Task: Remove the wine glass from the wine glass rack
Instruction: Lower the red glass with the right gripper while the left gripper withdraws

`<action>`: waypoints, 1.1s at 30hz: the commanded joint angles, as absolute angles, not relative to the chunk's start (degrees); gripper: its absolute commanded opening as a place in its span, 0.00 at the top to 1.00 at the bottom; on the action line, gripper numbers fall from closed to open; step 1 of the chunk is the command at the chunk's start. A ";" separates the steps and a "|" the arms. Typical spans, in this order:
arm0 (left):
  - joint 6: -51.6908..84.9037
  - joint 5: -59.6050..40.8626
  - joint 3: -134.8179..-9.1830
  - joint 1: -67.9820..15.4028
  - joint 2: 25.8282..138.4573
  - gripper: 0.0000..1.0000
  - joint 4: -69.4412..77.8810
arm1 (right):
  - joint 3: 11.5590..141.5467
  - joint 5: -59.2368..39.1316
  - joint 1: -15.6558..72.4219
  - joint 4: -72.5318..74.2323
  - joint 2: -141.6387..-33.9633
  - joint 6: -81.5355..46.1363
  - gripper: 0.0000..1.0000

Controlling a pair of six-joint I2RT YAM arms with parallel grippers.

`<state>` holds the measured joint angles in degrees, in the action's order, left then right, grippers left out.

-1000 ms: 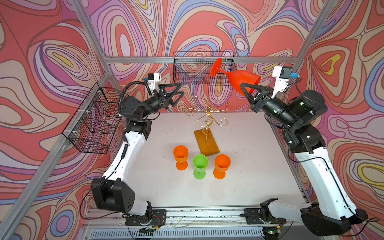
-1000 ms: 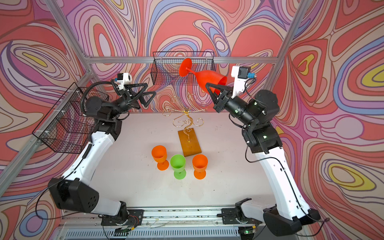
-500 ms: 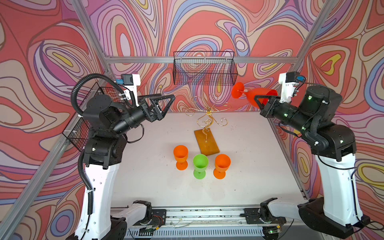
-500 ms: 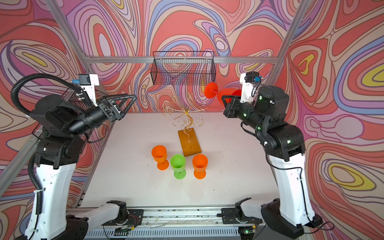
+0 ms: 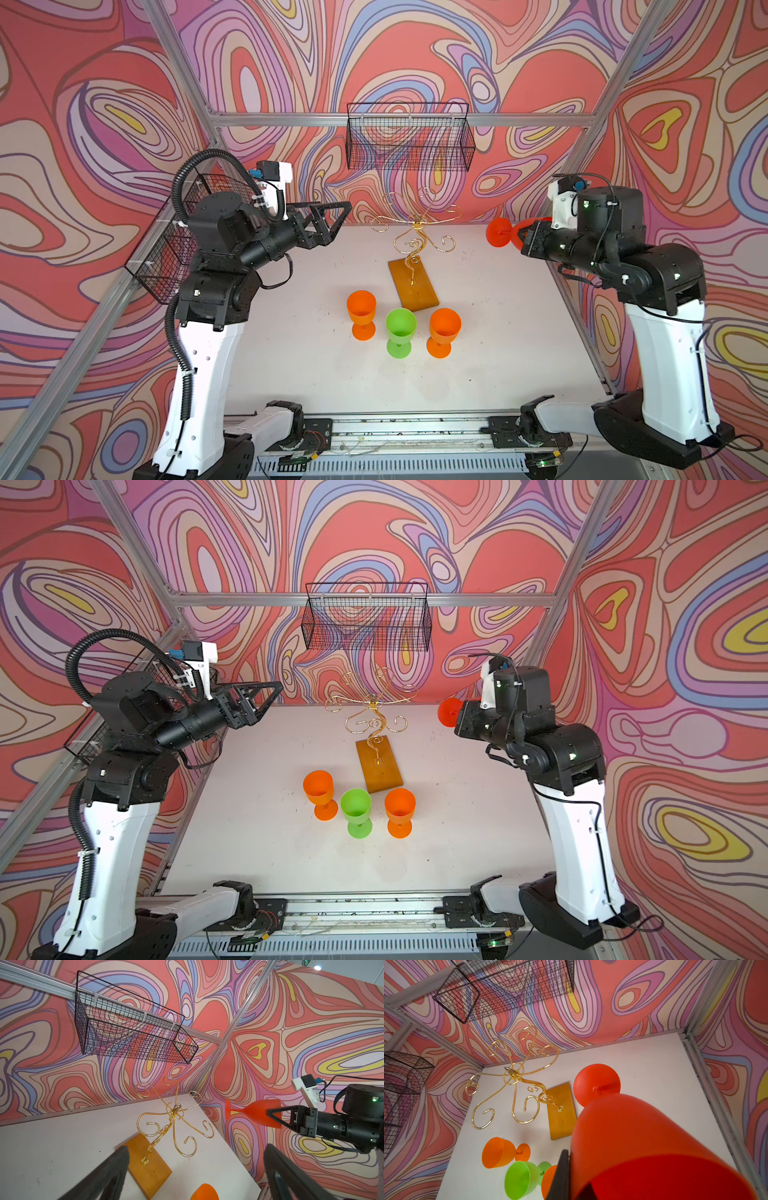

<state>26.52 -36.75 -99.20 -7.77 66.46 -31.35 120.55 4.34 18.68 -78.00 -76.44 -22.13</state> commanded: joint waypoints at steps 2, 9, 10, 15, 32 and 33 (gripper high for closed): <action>24.88 -36.64 -98.67 -7.65 65.31 0.00 -32.23 | 114.63 6.85 18.66 -81.03 -78.21 -22.45 1.00; 24.50 -37.25 -97.84 -7.65 64.60 0.00 -32.60 | 104.38 5.57 18.64 -77.66 -81.54 -21.23 1.00; 24.39 -37.26 -97.86 -7.65 64.53 0.00 -32.77 | 103.41 4.99 18.71 -77.17 -82.13 -20.93 1.00; 24.34 -37.65 -96.74 -7.65 64.34 0.00 -32.56 | 99.42 3.32 18.66 -75.05 -85.71 -20.37 1.00; 24.31 -39.26 -95.81 -7.65 64.09 0.00 -32.26 | 90.88 -0.57 22.94 -67.81 -94.09 -22.75 1.00; 24.35 -39.28 -95.86 -7.65 64.08 0.00 -32.26 | 90.97 -0.27 23.22 -67.72 -94.65 -22.86 1.00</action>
